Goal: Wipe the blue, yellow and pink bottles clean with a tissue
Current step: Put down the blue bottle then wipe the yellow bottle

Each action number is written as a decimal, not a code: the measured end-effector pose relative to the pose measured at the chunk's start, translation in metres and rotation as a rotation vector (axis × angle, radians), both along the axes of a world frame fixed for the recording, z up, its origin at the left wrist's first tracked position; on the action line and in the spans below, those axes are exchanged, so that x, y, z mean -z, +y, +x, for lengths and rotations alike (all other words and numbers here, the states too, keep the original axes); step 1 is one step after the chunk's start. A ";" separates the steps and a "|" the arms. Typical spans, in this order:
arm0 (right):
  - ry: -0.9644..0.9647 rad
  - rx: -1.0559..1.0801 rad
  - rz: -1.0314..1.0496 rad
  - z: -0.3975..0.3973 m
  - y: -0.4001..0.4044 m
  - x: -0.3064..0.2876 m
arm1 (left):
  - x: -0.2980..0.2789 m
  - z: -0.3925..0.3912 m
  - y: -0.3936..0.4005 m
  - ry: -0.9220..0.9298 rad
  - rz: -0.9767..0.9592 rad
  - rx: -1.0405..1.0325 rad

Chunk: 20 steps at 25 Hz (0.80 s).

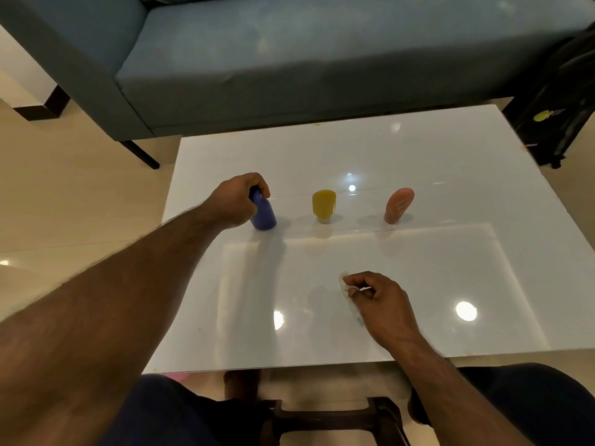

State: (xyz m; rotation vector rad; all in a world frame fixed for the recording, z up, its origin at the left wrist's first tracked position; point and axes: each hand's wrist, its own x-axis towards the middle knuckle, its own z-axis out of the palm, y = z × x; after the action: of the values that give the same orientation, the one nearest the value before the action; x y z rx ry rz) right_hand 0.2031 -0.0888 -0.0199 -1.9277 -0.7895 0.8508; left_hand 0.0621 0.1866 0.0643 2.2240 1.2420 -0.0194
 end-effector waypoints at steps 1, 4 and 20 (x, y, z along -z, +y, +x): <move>0.004 0.002 -0.003 0.000 0.000 0.000 | 0.000 0.001 0.000 0.009 -0.006 0.001; 0.004 0.007 -0.008 0.001 0.000 0.001 | 0.001 0.005 0.001 0.015 -0.025 -0.006; 0.006 0.013 -0.002 0.000 0.000 -0.003 | -0.001 0.012 0.008 0.016 -0.108 -0.053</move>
State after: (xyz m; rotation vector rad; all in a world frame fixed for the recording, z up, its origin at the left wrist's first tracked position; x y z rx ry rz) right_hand 0.2036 -0.0891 -0.0169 -1.9296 -0.7727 0.8494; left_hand 0.0743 0.1945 0.0652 2.1016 1.2772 -0.0820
